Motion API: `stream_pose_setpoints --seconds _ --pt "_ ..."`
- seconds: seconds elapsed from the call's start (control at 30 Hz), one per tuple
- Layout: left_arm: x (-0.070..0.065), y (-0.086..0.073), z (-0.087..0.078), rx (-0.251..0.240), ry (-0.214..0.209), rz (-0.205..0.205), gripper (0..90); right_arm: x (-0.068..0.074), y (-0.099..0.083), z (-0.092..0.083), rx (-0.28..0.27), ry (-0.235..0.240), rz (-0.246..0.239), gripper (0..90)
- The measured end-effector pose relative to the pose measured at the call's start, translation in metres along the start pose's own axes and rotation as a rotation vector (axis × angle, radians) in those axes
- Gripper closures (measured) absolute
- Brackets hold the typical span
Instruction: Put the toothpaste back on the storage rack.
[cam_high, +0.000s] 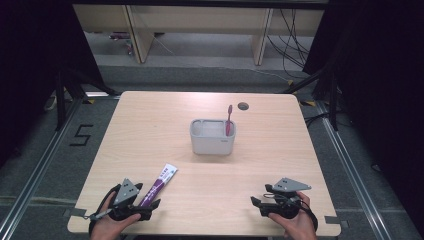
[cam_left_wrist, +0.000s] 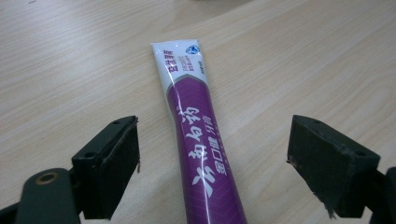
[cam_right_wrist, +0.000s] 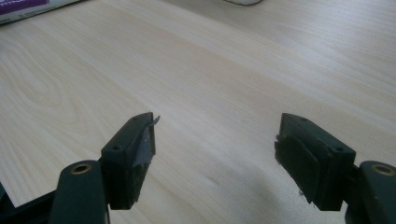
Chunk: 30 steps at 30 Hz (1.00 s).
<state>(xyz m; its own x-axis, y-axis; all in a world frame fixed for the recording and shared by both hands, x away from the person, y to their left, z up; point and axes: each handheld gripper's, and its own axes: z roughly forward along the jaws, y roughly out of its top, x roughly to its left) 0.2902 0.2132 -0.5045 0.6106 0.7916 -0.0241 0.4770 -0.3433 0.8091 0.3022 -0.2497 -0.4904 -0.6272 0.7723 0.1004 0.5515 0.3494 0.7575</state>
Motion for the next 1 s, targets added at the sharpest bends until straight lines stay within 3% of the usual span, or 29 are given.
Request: stream_pose_setpoints --seconds 0.03,0.1,0.17,0.2,0.23,0.3,0.4,0.43,0.5,0.53,0.57,0.67,0.7,0.77,0.8,1.0 --pt "-0.001 0.0 0.001 -0.006 -0.002 -0.006 16.8 0.001 -0.001 0.0 0.0 0.008 0.009 29.1" --pt "0.001 -0.001 -0.001 0.019 0.0 0.019 17.5 0.003 -0.002 -0.002 0.012 0.004 0.028 29.1" --pt "0.0 -0.001 -0.002 -0.009 -0.003 0.003 18.6 0.002 -0.002 -0.003 0.007 0.005 0.006 29.1" --pt "-0.001 0.0 -0.002 -0.014 -0.003 -0.002 19.3 0.004 -0.003 -0.004 0.008 -0.005 0.027 29.1" --pt "0.001 0.0 -0.005 0.006 -0.004 0.02 19.7 0.002 -0.004 -0.004 0.0 -0.003 0.002 29.1" --pt "0.0 -0.001 -0.003 -0.012 -0.005 -0.001 21.3 0.004 -0.006 -0.006 0.015 0.003 0.038 29.1" --pt "-0.002 0.0 -0.002 -0.017 -0.006 -0.008 21.8 0.002 -0.008 -0.008 0.006 -0.007 0.011 29.1" --pt "-0.001 0.0 -0.003 -0.012 -0.005 0.001 22.1 0.003 -0.009 -0.008 0.008 0.001 0.03 29.1" --pt "-0.001 -0.001 -0.002 -0.022 -0.015 -0.01 23.8 0.002 -0.009 -0.008 0.0 -0.005 0.012 29.1" --pt "0.0 -0.001 -0.004 -0.009 -0.015 0.004 24.5 0.002 -0.01 -0.008 0.001 -0.009 0.013 29.1" --pt "0.0 -0.001 -0.003 -0.013 -0.011 0.0 24.9 0.005 -0.01 -0.008 0.005 0.005 0.042 29.1" --pt "0.0 0.0 -0.004 -0.016 -0.006 -0.017 25.1 0.004 -0.011 -0.01 0.011 -0.001 0.019 29.1" --pt "0.003 0.0 -0.006 0.01 -0.002 0.011 25.3 0.004 -0.011 -0.01 0.01 -0.002 0.013 29.1" --pt "0.003 0.002 -0.005 -0.001 0.002 -0.019 27.5 0.004 -0.012 -0.01 0.011 0.0 0.015 29.1" --pt "0.005 0.002 -0.006 0.022 0.0 0.001 28.5 0.006 -0.012 -0.009 0.01 0.012 0.046 29.2" --pt "0.009 0.008 -0.005 0.078 0.016 0.011 34.6 0.005 -0.012 -0.01 0.013 0.003 0.043 29.2"
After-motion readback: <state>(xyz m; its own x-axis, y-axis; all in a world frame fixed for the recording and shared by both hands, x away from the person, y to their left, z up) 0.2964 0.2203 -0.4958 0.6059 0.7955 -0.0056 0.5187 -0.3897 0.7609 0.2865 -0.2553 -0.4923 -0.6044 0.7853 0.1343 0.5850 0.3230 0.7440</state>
